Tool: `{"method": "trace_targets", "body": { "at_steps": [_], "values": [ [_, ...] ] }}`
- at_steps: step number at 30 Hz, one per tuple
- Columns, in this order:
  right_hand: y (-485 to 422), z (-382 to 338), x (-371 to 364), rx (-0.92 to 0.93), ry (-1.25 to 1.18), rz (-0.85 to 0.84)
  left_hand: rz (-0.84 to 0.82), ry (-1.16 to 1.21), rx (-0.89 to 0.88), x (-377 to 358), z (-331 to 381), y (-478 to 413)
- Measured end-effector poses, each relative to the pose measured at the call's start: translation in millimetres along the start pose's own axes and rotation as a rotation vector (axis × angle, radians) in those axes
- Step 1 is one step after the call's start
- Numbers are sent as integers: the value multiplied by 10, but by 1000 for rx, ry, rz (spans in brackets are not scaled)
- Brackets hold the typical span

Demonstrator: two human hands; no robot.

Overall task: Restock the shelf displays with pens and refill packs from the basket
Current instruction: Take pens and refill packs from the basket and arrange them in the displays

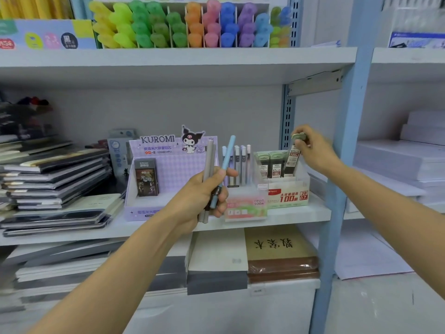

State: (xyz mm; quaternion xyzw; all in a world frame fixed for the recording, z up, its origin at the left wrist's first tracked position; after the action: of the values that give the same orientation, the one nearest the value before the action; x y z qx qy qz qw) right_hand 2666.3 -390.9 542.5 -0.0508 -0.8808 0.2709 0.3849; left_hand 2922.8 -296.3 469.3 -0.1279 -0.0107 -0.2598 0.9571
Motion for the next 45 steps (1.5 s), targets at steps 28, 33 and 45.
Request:
{"method": "trace_targets", "body": {
  "at_steps": [28,33,45],
  "values": [
    [395,-1218,-657,325,-613,-474,233,76,-90,370,116,258],
    [498,-1150,-839,279,-586,-596,388,183,-246,564,206,402],
    [474,-1683,-735,430,-355,-552,312,-161,-248,232,411,228]
  ]
}}
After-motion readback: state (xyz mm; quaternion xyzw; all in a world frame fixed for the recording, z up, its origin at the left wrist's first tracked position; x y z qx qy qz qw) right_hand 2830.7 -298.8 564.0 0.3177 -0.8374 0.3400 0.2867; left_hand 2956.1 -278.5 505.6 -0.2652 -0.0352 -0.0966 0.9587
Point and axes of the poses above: each hand's wrist, its own y-axis away from the middle knuckle, its own x-axis out of the back of the hand, z = x × y, the point moved 9 cm from there along -y, towards the middle knuckle, and after that the axes turned 13 degrees about -z, right-handed, at the moved point
